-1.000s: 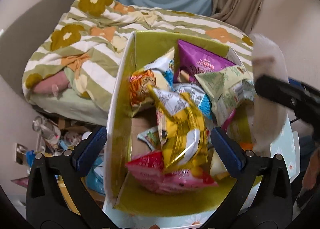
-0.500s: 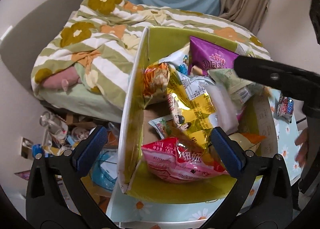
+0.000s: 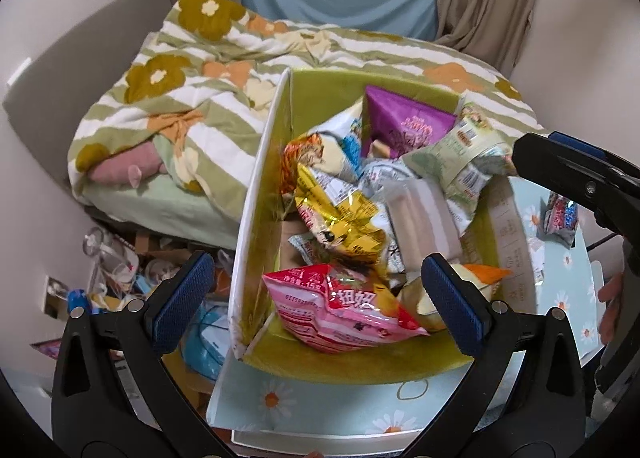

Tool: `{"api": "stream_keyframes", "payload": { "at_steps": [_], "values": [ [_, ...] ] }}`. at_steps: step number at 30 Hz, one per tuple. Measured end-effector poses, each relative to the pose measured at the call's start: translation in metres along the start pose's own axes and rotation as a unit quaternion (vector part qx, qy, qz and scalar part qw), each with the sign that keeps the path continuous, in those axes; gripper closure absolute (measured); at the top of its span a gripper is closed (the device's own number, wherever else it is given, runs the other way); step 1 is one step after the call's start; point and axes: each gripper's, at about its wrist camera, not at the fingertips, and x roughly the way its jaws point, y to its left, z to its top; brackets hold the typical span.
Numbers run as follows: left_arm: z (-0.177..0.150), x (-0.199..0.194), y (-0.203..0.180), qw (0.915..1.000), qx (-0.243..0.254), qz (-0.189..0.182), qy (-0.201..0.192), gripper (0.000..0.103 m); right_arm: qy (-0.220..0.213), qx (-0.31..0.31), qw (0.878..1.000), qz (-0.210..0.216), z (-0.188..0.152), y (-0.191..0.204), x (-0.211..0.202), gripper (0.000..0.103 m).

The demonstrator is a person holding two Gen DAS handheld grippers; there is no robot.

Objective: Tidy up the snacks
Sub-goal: 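Move both grippers back toward the last bags on the tablecloth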

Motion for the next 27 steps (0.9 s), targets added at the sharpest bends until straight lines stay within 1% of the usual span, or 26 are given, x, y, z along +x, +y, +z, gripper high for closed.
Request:
{"api": "stream_keyframes", "payload": {
  "at_steps": [5,8,12,14,19,22,24,27],
  "values": [
    [0.004,-0.021,-0.016,0.9994,0.020,-0.020,-0.022,0.000,-0.019,0.008,1.000,-0.013,-0.003,-0.005,-0.029,0.000],
    [0.008,-0.029,-0.032,0.9980,0.038,-0.039,-0.030,0.000,-0.033,0.022,0.999,-0.029,-0.009,-0.014,-0.052,0.000],
    [0.012,-0.037,-0.064,0.9954,0.059,-0.065,-0.041,0.000,-0.059,0.045,0.996,-0.055,-0.019,-0.035,-0.086,0.000],
    [0.014,-0.039,-0.081,0.9939,0.069,-0.075,-0.042,0.000,-0.071,0.061,0.992,-0.081,-0.023,-0.052,-0.105,0.000],
    [0.016,-0.039,-0.129,0.9902,0.098,-0.090,-0.045,0.000,-0.083,0.091,0.984,-0.128,-0.032,-0.097,-0.141,0.000],
    [0.016,-0.035,-0.161,0.9886,0.108,-0.095,-0.044,0.000,-0.087,0.112,0.979,-0.143,-0.038,-0.128,-0.157,0.000],
    [0.016,-0.029,-0.184,0.9881,0.115,-0.095,-0.039,0.000,-0.086,0.124,0.978,-0.145,-0.043,-0.148,-0.164,0.000],
    [0.015,-0.016,-0.222,0.9864,0.134,-0.093,-0.020,0.000,-0.071,0.141,0.977,-0.142,-0.051,-0.185,-0.170,0.000]
  ]
}}
